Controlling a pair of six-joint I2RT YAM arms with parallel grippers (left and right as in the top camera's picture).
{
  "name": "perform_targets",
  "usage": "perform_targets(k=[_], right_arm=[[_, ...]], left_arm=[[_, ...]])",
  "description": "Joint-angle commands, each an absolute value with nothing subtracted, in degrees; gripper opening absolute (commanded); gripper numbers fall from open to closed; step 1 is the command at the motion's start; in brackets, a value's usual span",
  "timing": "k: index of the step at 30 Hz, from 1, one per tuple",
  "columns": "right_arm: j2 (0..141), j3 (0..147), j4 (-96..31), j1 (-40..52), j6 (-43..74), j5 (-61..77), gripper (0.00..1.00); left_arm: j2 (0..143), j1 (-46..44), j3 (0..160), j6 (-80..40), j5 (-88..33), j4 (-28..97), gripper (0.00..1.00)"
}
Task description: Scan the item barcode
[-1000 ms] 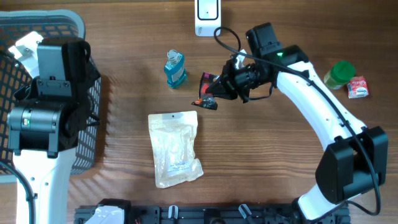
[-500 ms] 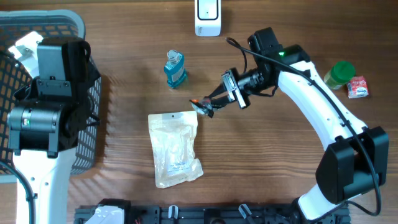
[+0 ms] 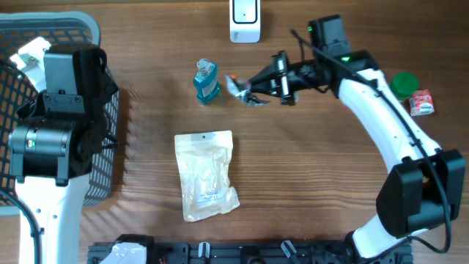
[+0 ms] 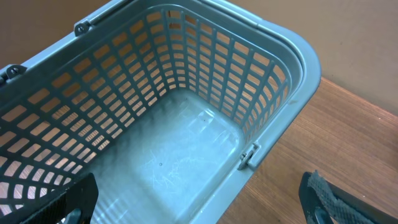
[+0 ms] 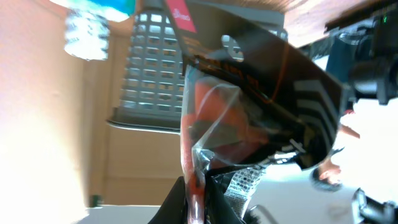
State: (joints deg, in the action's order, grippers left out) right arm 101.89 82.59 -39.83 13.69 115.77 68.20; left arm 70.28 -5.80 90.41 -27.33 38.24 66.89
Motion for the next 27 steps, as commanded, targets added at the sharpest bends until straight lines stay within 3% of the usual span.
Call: perform_targets(k=[1, 8, 16, 23, 27], right_arm=[[101.58, 82.91, -39.64, 12.93, 117.03, 72.14, 0.05], [101.80, 82.98, -32.21, 10.52, 118.63, 73.60, 0.05], [101.80, 82.96, -44.14, 3.18, 118.63, 73.95, 0.05], [102.43, 82.96, -60.29, -2.74, 118.50, 58.19, 0.05], [104.95, 82.96, -69.21, -4.05, 118.50, 57.84, 0.05]], left_arm=[[70.30, -5.34, 90.21, -28.12, 38.39, 66.92, 1.00], [70.30, -5.34, 90.21, -28.12, 38.37, 66.92, 1.00], [70.30, -5.34, 90.21, -28.12, 38.39, 66.94, 1.00], [70.30, -5.34, 90.21, -28.12, 38.39, 66.92, 1.00], [70.30, -5.34, 90.21, -28.12, 38.37, 66.92, 1.00]])
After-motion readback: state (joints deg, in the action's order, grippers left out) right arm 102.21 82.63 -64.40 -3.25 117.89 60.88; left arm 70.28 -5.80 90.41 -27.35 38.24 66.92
